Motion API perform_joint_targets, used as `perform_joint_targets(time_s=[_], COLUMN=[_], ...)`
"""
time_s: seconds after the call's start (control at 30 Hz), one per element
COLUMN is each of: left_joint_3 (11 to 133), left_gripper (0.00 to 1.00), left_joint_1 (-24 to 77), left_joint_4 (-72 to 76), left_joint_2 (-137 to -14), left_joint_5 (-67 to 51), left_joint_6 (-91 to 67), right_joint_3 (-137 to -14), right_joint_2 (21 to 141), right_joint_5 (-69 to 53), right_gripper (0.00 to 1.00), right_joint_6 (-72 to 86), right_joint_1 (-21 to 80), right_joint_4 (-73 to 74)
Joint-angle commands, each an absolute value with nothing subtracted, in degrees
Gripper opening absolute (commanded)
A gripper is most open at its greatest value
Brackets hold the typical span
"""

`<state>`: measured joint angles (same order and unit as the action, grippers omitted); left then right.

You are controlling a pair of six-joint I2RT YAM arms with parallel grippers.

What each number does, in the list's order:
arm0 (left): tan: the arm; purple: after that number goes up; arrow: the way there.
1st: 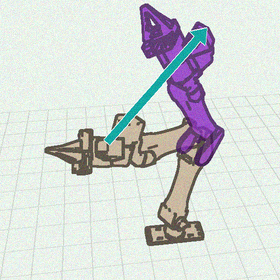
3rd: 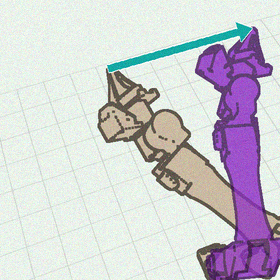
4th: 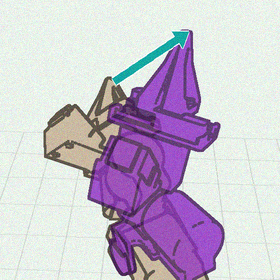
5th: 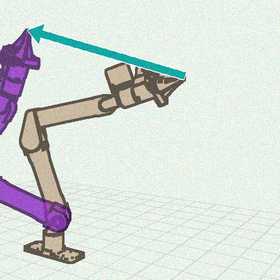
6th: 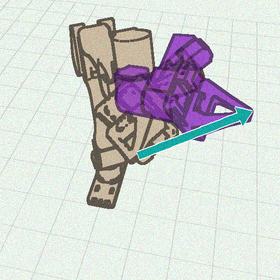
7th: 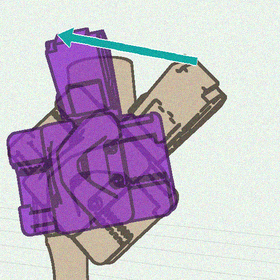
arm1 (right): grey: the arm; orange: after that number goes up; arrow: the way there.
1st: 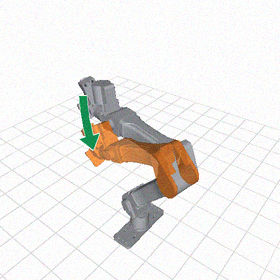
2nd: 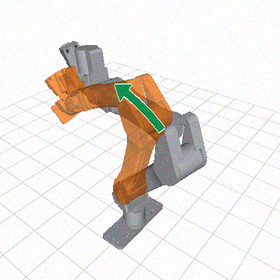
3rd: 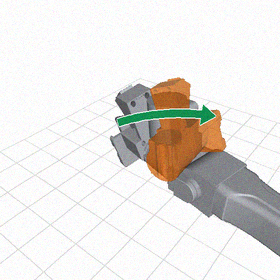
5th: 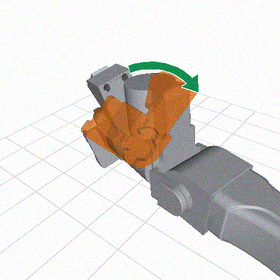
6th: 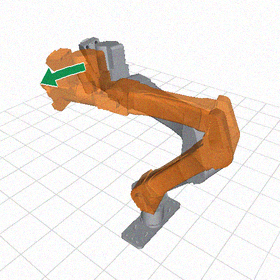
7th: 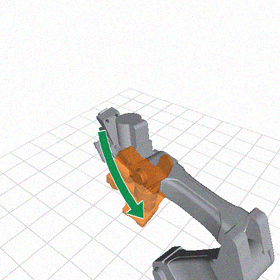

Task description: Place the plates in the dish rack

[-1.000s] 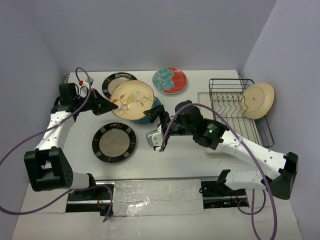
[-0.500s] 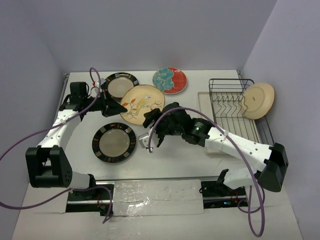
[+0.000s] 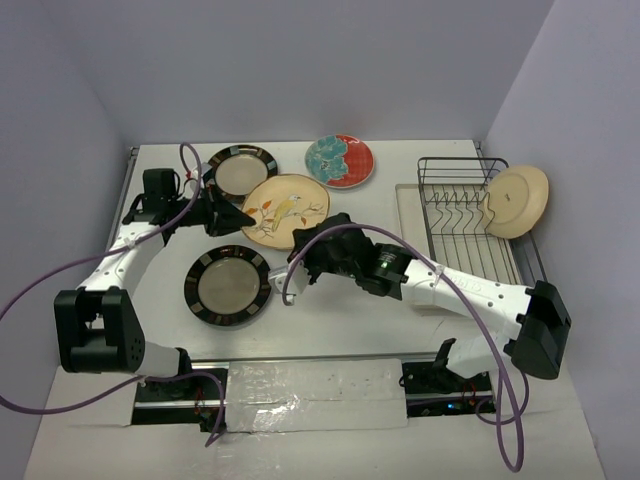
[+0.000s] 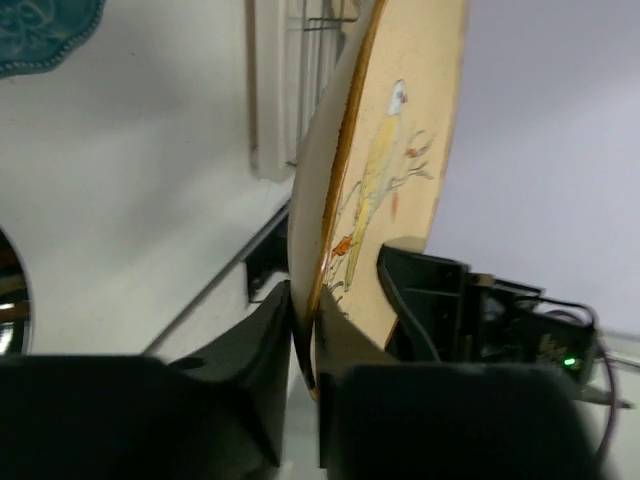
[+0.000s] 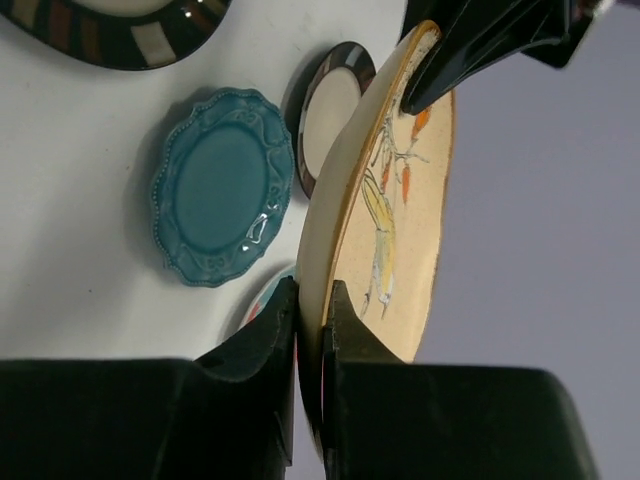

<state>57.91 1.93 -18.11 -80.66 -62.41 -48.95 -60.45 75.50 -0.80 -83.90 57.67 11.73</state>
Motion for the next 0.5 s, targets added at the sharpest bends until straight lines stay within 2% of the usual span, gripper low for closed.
perform_joint_targets(time_s=[0.0,0.03,0.1,0.13,0.33,0.47], left_joint_3=[59.4,59.7,61.5,62.5,69.3,72.0], left_gripper=[0.26,0.39,0.91,0.99,0.99,0.99], left_joint_1=[2.3,2.1,1.6,1.3,-3.8,-4.0], left_joint_4=[-11.3,-12.0,-16.3,-18.3,-23.5,-24.5], left_joint_2=[-79.5,-79.6,-79.5,-79.3,-76.5,-75.2], left_joint_5=[-69.5,-68.9,-66.6,-63.2,-52.7,-47.5], left_joint_6=[-52.3,-50.9,-48.0,-44.4,-35.3,-29.4], right_joint_3=[-61.8,-62.9,-63.7,-65.1,-72.2,-81.3], right_joint_2=[74.6,74.3,72.5,72.0,67.7,68.1], right_joint_5=[3.3,2.3,1.3,0.7,-3.9,-12.7], right_gripper=[0.0,0.0,0.0,0.0,0.0,0.0], right_joint_6=[-79.0,-77.0,-75.2,-72.7,-55.2,-38.8], right_joint_1=[57.4,57.4,57.4,57.4,53.8,42.7], right_joint_4=[5.4,6.1,8.3,9.3,20.3,30.6])
